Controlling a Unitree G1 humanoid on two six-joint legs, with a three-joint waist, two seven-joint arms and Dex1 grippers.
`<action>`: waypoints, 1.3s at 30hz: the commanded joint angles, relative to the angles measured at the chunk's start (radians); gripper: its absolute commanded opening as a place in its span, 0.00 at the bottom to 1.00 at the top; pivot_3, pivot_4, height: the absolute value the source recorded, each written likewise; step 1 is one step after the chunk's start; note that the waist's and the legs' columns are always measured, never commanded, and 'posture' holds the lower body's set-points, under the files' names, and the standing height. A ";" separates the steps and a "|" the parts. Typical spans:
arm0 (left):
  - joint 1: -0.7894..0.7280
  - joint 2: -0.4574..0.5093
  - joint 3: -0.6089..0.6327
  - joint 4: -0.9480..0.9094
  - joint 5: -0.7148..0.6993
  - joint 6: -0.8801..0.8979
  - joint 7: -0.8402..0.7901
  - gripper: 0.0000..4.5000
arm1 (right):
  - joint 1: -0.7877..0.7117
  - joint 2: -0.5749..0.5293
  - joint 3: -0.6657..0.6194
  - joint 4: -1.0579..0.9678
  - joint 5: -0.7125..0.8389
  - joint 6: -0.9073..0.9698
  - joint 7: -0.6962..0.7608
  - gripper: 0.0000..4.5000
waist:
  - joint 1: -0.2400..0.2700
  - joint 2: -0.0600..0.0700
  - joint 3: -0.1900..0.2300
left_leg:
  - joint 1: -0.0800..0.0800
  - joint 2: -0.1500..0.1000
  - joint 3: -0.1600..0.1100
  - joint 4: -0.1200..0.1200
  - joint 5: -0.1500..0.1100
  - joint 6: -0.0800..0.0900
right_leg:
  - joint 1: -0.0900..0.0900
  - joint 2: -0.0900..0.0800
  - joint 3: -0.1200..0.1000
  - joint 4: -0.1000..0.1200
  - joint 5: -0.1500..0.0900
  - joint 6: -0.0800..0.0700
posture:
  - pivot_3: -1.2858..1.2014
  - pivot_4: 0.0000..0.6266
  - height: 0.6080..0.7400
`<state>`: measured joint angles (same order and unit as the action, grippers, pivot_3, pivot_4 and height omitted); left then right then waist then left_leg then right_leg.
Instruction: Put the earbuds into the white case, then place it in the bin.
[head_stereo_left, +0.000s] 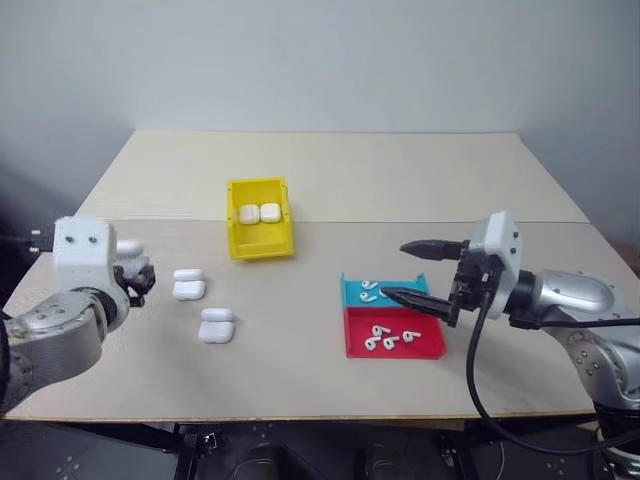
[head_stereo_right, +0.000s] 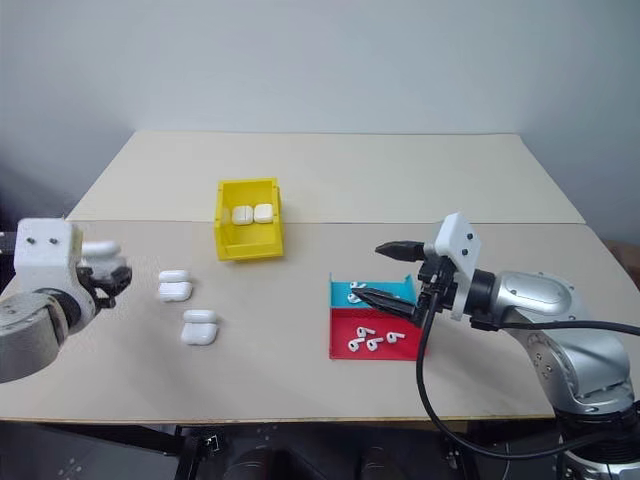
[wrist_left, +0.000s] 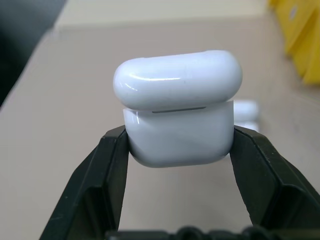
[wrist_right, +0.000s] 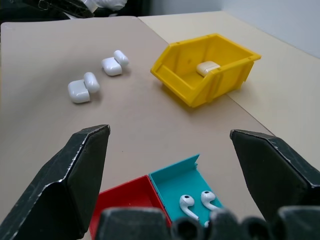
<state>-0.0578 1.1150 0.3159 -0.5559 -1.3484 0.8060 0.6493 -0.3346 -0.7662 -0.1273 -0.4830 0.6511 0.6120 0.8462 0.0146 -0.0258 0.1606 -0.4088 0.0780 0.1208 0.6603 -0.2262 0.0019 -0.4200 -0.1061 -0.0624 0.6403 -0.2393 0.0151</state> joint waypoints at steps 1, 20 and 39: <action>-0.054 -0.092 0.020 0.031 0.169 -0.169 -0.338 0.61 | 0.002 0.015 -0.016 -0.043 0.006 -0.017 -0.026 1.00 | 0.001 0.000 0.000 | 0.000 0.000 0.000 0.000 0.000 0.000 | 0.000 0.000 0.000 0.000 0.000 0.000 | 0.52 0.24 1.00; -0.485 -0.412 -0.193 0.465 0.417 -0.475 -1.772 0.61 | 0.023 0.074 -0.003 -0.100 -0.044 -0.062 -0.094 1.00 | -0.002 0.000 0.000 | -0.004 0.000 -0.002 0.002 0.000 0.001 | 0.000 0.000 -0.004 0.000 0.000 0.001 | 0.52 0.24 1.00; -0.429 -0.528 -0.208 0.314 0.425 -0.451 -1.974 0.61 | -0.267 -0.373 0.298 -0.083 -0.171 0.118 0.276 1.00 | -0.005 0.000 -0.001 | -0.005 0.001 -0.004 0.005 -0.001 0.003 | 0.000 0.000 -0.005 0.000 -0.001 0.002 | 0.52 0.24 1.00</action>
<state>-0.4615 0.5952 0.1066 -0.2248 -0.9289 0.3755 -1.3248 -0.5798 -1.1213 0.1496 -0.5579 0.4942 0.7319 1.0689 0.0091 -0.0259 0.1600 -0.4146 0.0790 0.1169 0.6654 -0.2273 0.0049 -0.4206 -0.1059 -0.0669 0.6404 -0.2399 0.0167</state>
